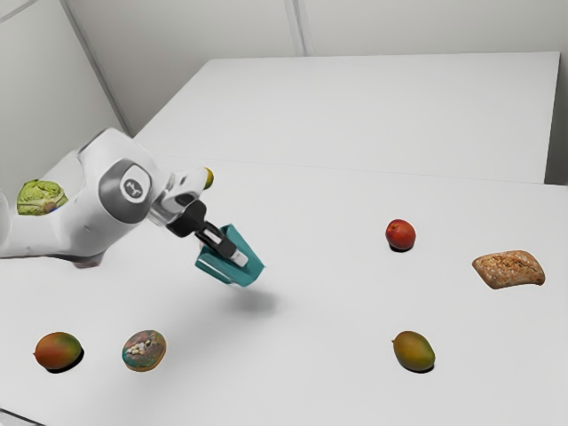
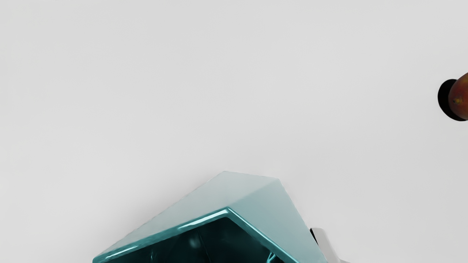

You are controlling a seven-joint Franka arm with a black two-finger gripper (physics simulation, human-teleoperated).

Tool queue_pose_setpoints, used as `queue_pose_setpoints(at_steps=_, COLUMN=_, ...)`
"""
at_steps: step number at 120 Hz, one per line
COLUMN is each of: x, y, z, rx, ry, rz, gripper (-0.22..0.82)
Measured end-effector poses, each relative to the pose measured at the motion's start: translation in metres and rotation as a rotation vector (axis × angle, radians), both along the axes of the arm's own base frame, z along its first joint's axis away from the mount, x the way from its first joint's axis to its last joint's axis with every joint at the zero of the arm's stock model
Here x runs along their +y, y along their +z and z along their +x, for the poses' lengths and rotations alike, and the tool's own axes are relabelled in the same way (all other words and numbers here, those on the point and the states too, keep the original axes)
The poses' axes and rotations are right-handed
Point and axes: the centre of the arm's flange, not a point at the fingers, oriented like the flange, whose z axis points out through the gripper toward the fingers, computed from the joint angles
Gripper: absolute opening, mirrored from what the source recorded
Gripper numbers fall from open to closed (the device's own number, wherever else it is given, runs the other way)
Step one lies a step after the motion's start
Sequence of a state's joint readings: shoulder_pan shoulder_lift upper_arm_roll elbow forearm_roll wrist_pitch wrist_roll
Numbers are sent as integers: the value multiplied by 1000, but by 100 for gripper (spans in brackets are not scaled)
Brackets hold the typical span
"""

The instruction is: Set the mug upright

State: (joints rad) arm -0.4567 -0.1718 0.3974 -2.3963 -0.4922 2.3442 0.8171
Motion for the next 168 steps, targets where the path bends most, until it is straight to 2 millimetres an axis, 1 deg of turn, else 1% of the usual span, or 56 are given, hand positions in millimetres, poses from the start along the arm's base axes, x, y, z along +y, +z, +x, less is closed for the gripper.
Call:
queue_pose_setpoints(at_steps=14, x=3, y=-3, z=10, rx=3, ry=-66, rz=186, gripper=-18)
queue_pose_setpoints(at_steps=28, x=5, y=-13, z=17, rx=26, ry=-83, rz=299, gripper=-18)
queue_pose_setpoints(at_steps=36, x=5, y=-14, z=26, rx=31, ry=-85, rz=352, gripper=-18)
queue_pose_setpoints(at_steps=45, x=5, y=-12, z=42, rx=30, ry=-76, rz=398, gripper=-18)
queue_pose_setpoints(at_steps=53, x=4, y=-16, z=51, rx=43, ry=-64, rz=426, gripper=-18)
queue_pose_setpoints(at_steps=80, x=1, y=-39, z=58, rx=99, ry=-18, rz=459, gripper=-18)
queue_pose_setpoints(at_steps=101, x=0, y=-42, z=68, rx=103, ry=20, rz=470, gripper=-18)
queue_pose_setpoints(at_steps=141, x=0, y=-49, z=69, rx=124, ry=67, rz=472, gripper=-18)
queue_pose_setpoints(at_steps=149, x=0, y=-49, z=69, rx=126, ry=73, rz=470, gripper=-14)
queue_pose_setpoints(at_steps=168, x=0, y=-49, z=69, rx=130, ry=83, rz=464, gripper=-2)
